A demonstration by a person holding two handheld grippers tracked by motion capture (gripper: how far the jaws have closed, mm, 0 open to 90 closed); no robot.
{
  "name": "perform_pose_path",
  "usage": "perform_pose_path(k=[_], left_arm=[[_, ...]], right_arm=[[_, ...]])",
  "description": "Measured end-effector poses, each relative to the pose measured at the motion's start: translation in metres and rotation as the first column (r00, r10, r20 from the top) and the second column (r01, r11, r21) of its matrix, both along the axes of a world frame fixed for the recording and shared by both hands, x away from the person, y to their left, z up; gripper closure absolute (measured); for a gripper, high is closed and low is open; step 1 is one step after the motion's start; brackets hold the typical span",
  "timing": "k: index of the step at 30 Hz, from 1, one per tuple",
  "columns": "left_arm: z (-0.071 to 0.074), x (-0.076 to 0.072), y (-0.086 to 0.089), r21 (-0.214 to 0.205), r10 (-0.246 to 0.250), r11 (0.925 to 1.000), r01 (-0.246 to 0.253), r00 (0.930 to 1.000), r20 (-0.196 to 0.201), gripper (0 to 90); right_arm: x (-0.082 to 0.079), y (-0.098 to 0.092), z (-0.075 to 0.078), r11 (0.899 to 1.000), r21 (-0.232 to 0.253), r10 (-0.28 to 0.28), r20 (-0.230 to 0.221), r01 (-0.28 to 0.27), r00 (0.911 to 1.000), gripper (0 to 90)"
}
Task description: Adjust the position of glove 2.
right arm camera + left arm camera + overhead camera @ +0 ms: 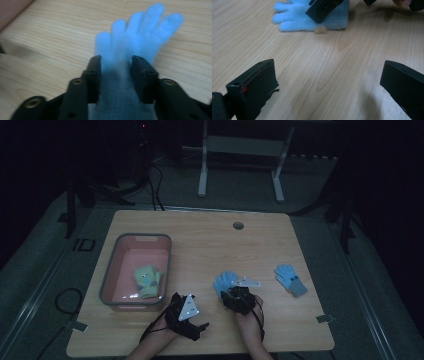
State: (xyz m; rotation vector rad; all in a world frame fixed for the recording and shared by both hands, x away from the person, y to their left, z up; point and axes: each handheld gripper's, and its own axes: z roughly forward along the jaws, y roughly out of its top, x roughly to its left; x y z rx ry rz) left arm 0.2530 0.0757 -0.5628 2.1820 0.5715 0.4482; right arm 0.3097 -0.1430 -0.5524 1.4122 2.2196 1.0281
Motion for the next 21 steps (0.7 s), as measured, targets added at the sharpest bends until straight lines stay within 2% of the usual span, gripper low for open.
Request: perform_pose_path(k=[1, 7, 12, 13, 14, 16, 17, 21], left_arm=[[0.0, 0.0, 0.0, 0.001, 0.0, 1.0, 0.0, 1.0, 0.0, 0.9], [0.0, 0.0, 0.001, -0.005, -0.001, 1.0, 0.001, 1.0, -0.001, 0.9], [0.0, 0.0, 0.001, -0.006, 0.0, 1.0, 0.0, 1.0, -0.001, 0.9], [0.0, 0.0, 0.001, -0.004, -0.001, 1.0, 0.001, 1.0, 0.0, 0.9], [-0.001, 0.0, 0.001, -0.009, 0.0, 1.0, 0.0, 1.0, 0.0, 0.9], [-0.001, 0.0, 0.001, -0.011, 0.003, 0.9999, -0.003, 1.0, -0.001, 0.9], [-0.001, 0.001, 0.001, -0.01, 0.002, 0.9999, -0.002, 1.0, 0.0, 1.0], [-0.001, 0.001, 0.002, -0.011, 0.004, 0.9999, -0.004, 1.0, -0.001, 1.0]], right_arm=[[0.0, 0.0, 0.002, 1.0, 0.01, 0.002, -0.004, -0.002, 1.0, 57.0], [0.0, -0.01, 0.016, 0.999, -0.004, 0.048, 0.034, -0.048, 0.9983, 57.9], [0.01, -0.036, 0.026, 0.997, -0.022, 0.07, 0.051, -0.069, 0.9963, 61.5], [0.012, -0.042, 0.029, 0.997, -0.037, 0.072, 0.058, -0.07, 0.9957, 62.0], [0.014, -0.051, 0.031, 0.996, -0.038, 0.077, 0.064, -0.075, 0.995, 62.4], [0.016, -0.056, 0.032, 0.996, -0.029, 0.086, 0.067, -0.085, 0.994, 62.4], [0.022, -0.073, 0.036, 0.994, -0.035, 0.106, 0.073, -0.104, 0.9917, 62.2], [0.031, -0.098, 0.041, 0.99, -0.044, 0.135, 0.09, -0.131, 0.9868, 61.1]])
